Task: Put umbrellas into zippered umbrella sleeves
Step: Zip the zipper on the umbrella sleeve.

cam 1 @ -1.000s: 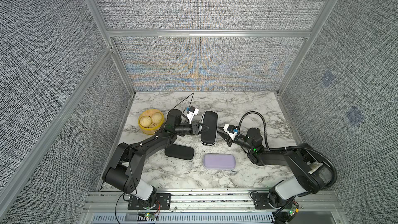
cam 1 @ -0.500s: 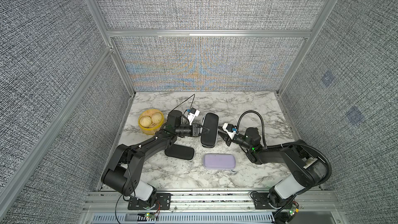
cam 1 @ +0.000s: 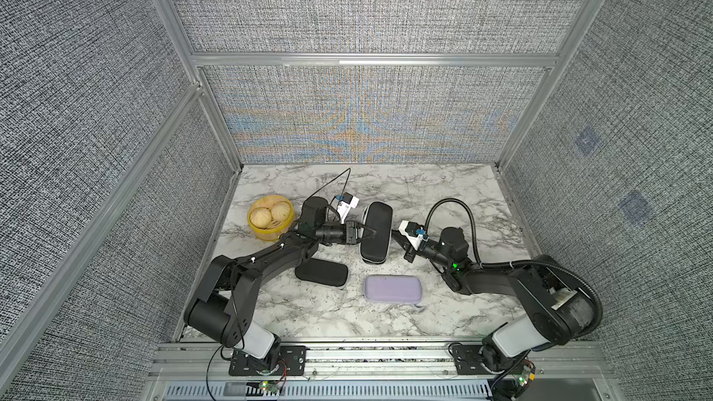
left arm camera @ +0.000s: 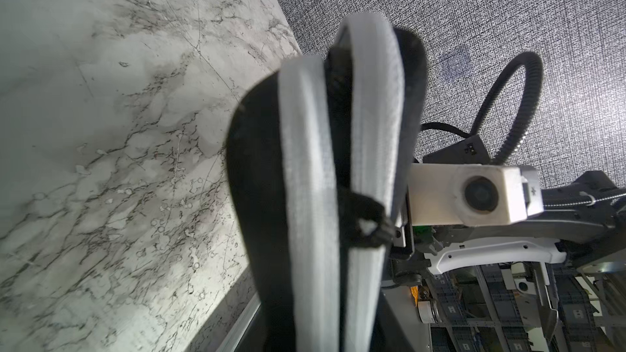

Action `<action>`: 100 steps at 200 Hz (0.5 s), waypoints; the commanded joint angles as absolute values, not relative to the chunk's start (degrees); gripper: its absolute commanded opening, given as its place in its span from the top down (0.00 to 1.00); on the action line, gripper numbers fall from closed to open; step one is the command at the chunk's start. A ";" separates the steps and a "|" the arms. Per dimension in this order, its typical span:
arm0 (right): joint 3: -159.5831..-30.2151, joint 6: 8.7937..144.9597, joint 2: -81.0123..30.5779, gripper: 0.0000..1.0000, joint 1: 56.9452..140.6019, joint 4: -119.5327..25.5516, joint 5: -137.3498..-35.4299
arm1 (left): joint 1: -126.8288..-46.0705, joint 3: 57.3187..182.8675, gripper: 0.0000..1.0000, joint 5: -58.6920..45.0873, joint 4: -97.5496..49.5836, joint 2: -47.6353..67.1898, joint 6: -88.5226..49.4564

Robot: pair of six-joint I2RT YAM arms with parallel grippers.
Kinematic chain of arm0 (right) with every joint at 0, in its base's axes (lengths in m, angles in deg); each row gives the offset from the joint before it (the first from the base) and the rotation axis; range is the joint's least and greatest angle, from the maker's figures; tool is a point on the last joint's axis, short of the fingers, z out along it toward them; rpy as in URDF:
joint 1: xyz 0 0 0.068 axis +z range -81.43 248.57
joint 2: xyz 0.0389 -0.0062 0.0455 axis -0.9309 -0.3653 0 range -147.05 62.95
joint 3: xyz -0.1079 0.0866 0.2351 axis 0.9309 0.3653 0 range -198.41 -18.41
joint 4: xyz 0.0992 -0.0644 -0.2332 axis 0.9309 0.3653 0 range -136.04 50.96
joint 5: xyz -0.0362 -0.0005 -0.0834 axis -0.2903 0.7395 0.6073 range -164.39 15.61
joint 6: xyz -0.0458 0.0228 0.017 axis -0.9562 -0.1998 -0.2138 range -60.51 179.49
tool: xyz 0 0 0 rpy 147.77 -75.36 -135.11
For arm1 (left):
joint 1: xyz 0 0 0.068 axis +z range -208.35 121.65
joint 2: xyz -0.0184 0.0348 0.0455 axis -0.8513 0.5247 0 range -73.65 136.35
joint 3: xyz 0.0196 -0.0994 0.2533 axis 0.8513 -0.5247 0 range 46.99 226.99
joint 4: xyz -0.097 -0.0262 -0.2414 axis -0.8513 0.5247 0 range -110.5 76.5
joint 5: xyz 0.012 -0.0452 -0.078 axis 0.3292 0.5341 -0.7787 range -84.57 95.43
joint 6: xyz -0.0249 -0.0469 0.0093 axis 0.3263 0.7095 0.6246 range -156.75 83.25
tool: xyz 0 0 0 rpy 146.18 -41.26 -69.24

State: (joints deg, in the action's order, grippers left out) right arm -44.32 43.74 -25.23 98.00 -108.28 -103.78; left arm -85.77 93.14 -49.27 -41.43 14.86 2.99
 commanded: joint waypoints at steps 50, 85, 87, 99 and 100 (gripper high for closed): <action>-41.20 39.11 -21.23 1.00 103.64 -99.46 -103.35 | -84.98 99.31 1.00 -47.80 -44.67 20.33 4.47; -40.55 39.93 -21.03 1.00 106.17 -98.64 -103.57 | -84.98 101.33 1.00 -42.41 -40.46 20.24 1.66; -40.67 39.97 -21.00 1.00 106.34 -98.43 -103.53 | -85.00 101.31 1.00 -42.06 -40.52 20.18 1.66; -41.68 40.62 -21.32 1.00 107.25 -97.01 -103.16 | -85.11 101.00 1.00 -40.05 -40.79 19.78 1.74; -41.78 40.74 -21.33 1.00 107.34 -96.88 -103.14 | -85.13 101.02 1.00 -39.90 -40.80 19.74 1.74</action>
State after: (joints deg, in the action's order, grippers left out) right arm -40.84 40.14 -21.06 105.52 -99.08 -97.55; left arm -84.94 100.55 -47.32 -35.75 20.61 2.86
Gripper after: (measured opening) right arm 0.049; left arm 0.318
